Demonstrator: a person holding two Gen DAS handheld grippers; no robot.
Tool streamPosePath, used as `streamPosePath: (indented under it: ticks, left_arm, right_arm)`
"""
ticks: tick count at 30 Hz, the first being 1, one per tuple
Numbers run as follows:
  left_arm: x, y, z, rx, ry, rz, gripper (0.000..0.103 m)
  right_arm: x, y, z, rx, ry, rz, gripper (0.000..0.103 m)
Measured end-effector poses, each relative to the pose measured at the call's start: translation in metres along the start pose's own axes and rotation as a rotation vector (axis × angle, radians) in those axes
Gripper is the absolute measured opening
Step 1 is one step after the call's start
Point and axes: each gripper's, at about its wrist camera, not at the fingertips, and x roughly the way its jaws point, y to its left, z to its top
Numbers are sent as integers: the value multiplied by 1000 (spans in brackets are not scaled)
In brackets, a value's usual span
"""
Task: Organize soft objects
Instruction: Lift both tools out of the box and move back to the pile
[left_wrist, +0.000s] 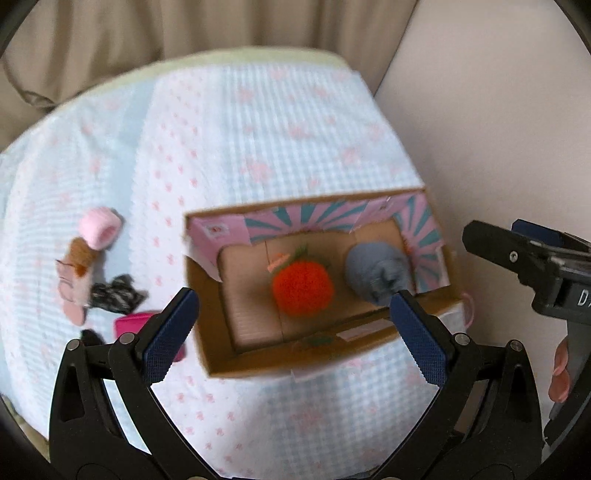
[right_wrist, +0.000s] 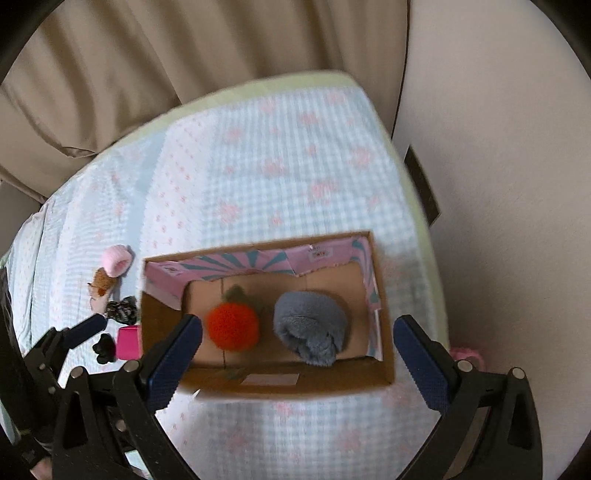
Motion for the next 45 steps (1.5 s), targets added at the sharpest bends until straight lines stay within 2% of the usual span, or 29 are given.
streamPosePath:
  ticks: [4, 6, 12, 20, 27, 34, 39, 45]
  left_arm:
    - [-60, 9, -1, 19, -91, -10, 103]
    - [-84, 15, -4, 30, -132, -4, 103]
    - [-163, 56, -24, 45, -275, 35, 103]
    - [-223, 127, -52, -10, -363, 46, 103]
    - [-244, 196, -72, -73, -399, 69, 103]
    - [-246, 272, -78, -108, -380, 66, 103]
    - [-229, 321, -77, -113, -341, 59, 103]
    - [-188, 372, -71, -78, -276, 17, 103]
  right_arm:
    - [-50, 22, -6, -39, -87, -53, 103]
    - [-78, 32, -12, -35, -146, -46, 103]
    - [-138, 67, -36, -55, -276, -75, 103]
    - [-176, 116, -63, -51, -396, -44, 103]
    - [-177, 164, -64, -68, -431, 7, 103]
    - [-156, 227, -57, -93, -418, 52, 103]
    - [-127, 272, -51, -84, -382, 81, 103]
    - [-80, 319, -43, -53, -323, 111, 103]
